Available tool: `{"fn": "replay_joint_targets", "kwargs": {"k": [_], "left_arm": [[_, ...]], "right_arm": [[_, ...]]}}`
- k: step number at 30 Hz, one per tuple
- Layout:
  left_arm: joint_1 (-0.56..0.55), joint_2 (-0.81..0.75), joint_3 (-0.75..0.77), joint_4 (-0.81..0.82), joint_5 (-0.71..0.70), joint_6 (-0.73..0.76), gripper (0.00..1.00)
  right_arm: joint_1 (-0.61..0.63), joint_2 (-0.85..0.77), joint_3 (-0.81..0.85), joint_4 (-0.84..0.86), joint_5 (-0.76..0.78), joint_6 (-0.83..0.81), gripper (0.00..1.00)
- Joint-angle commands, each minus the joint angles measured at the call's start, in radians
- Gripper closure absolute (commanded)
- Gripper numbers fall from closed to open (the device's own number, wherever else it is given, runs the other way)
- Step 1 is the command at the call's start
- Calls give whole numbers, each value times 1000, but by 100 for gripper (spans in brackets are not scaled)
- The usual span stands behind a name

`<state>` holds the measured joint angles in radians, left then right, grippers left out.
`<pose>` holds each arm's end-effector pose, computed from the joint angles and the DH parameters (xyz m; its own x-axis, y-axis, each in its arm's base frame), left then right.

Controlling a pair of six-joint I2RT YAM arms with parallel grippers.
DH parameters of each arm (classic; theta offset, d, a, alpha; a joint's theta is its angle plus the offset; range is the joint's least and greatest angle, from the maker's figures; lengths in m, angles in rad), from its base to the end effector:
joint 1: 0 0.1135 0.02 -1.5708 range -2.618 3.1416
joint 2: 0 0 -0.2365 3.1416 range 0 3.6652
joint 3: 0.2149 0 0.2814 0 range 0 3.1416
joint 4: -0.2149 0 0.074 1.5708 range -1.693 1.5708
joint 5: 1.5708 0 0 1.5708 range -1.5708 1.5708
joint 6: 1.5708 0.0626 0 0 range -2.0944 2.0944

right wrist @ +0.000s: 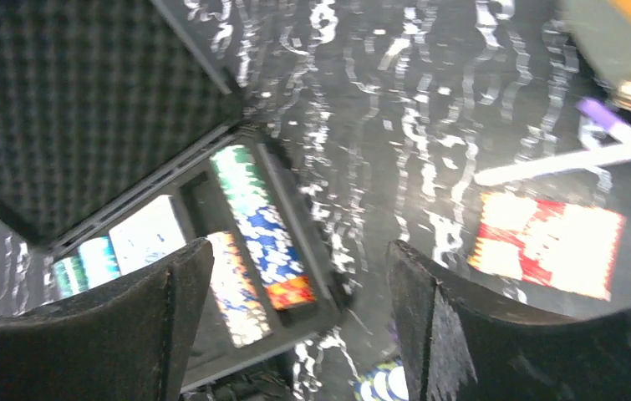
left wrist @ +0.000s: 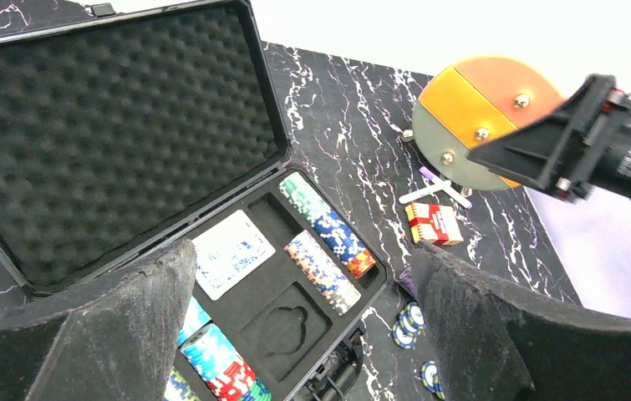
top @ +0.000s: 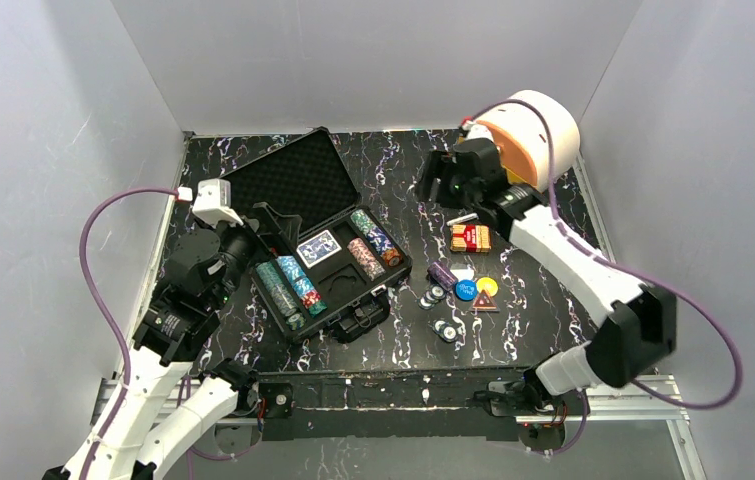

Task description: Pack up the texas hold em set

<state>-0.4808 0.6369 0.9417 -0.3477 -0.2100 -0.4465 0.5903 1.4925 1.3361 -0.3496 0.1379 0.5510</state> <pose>0.1915 -0.0852 0.3881 -0.1499 -0.3981 -0.9050 0.2250 0.8776 -0.4233 0.3382 0.2163 0.2998 -0.5794 0.2360 -0.7801 -0.1738 0.8994 0.4012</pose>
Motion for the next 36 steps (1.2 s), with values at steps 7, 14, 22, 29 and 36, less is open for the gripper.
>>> {"fn": "replay_joint_targets", "kwargs": {"k": [7, 14, 22, 29, 36], "left_arm": [[1, 51, -3, 74, 60, -46, 2], [1, 60, -7, 76, 78, -43, 2], [1, 56, -18, 77, 85, -53, 2], [1, 40, -6, 46, 66, -22, 2], [1, 40, -13, 37, 53, -10, 2]], "right_arm": [[-13, -175, -257, -173, 288, -18, 13], [-28, -87, -275, -155, 388, 85, 10], [-63, 160, -142, -232, 490, 530, 7], [-63, 331, -17, -370, 595, 846, 5], [-81, 392, -1, -407, 589, 932, 4]]}}
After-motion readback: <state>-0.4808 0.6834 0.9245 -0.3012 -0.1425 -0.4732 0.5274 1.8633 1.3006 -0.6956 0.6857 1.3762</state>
